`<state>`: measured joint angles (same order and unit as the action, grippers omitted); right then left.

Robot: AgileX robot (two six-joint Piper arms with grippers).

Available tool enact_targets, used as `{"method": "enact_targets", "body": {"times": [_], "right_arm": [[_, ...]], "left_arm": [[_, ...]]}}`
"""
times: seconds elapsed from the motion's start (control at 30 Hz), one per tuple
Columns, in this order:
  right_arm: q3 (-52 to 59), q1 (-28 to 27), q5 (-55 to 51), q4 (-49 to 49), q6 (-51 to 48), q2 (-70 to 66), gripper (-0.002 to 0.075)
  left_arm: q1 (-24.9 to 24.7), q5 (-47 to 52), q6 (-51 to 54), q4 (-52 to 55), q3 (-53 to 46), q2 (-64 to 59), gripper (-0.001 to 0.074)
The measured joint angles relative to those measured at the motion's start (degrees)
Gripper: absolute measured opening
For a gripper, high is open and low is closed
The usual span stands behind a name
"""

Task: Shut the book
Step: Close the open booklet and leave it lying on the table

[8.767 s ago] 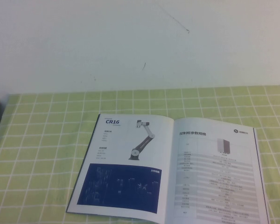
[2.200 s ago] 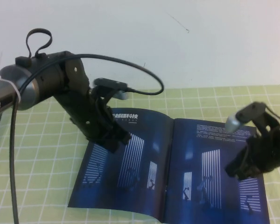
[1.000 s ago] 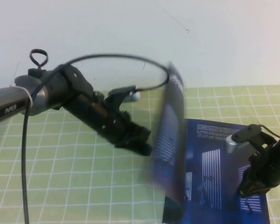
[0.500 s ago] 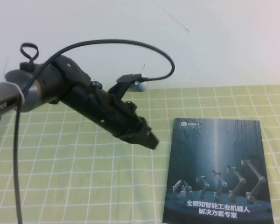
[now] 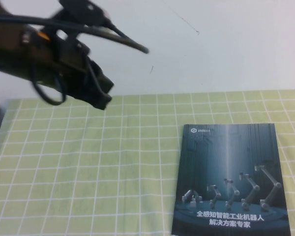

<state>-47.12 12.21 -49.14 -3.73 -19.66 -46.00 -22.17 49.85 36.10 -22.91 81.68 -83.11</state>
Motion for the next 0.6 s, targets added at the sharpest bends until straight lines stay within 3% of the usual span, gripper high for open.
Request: {"method": "enact_targets", "body": {"times": [0.2, 0.33, 0.6], "right_arm": [[10.8, 0.0, 2.3, 4.3, 0.0, 12.0, -0.0001], [18.1, 0.0, 6.3, 9.8, 0.0, 19.8, -0.0001], [26.7, 0.0, 9.5, 11.6, 0.0, 28.1, -0.0001]], "left_arm": [[0.0, -9.9, -0.6, 0.5, -10.8, 14.6, -0.0004], [0.0, -17.9, -0.1, 0.9, -22.9, 24.3, -0.0004], [0.0, -26.7, 2.2, 3.6, -42.9, 37.7, -0.0004]]}}
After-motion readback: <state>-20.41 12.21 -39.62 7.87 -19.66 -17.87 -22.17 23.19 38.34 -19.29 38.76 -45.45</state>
